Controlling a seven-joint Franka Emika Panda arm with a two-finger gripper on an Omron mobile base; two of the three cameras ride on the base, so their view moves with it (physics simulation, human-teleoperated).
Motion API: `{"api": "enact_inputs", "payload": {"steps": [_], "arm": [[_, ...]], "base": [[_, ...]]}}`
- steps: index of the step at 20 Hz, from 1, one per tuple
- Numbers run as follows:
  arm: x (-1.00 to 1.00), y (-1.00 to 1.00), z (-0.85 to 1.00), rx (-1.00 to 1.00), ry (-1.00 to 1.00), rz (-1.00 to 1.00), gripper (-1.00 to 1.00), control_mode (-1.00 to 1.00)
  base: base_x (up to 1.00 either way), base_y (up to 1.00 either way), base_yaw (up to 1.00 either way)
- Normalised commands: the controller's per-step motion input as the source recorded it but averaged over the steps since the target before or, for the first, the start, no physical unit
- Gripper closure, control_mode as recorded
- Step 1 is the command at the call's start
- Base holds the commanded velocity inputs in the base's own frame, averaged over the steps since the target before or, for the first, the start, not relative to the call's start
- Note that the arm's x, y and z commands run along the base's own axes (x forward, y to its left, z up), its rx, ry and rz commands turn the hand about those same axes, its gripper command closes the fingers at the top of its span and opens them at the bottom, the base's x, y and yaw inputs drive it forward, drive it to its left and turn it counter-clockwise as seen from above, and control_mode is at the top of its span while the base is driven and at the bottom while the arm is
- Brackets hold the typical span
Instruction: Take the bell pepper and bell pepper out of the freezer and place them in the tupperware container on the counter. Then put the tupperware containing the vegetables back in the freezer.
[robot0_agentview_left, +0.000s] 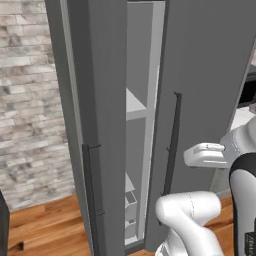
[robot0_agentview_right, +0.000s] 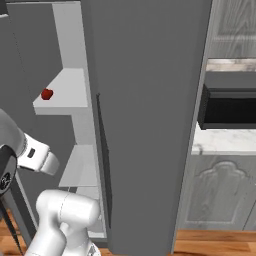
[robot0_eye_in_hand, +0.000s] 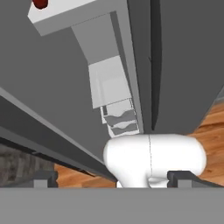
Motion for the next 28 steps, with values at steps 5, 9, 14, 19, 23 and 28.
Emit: {"api": "enact_inputs", "payload": {"steps": [5,9,14,19,23,28], "arm": [[0.7,0.23,0.02,0.01,0.0,0.14,-1.0,-1.0],[0.59,0.0,0.16,0.08,0.0,0.16,-1.0,-1.0],[0.25,0.01,0.35,0.15,-0.07,0.19,-1.0,-1.0],[0.02,0.31,0.41,0.17,-0.11,0.16,-1.0,-1.0],[0.25,0.48,0.28,0.12,-0.06,0.02,-1.0,-1.0],[0.5,0.48,0.16,0.07,-0.01,0.0,-1.0,-1.0]], "base": [[0.0,0.0,0.0],[0.0,0.0,0.0],[0.0,0.0,0.0],[0.0,0.0,0.0],[0.0,0.0,0.0],[0.0,0.0,0.0]]}}
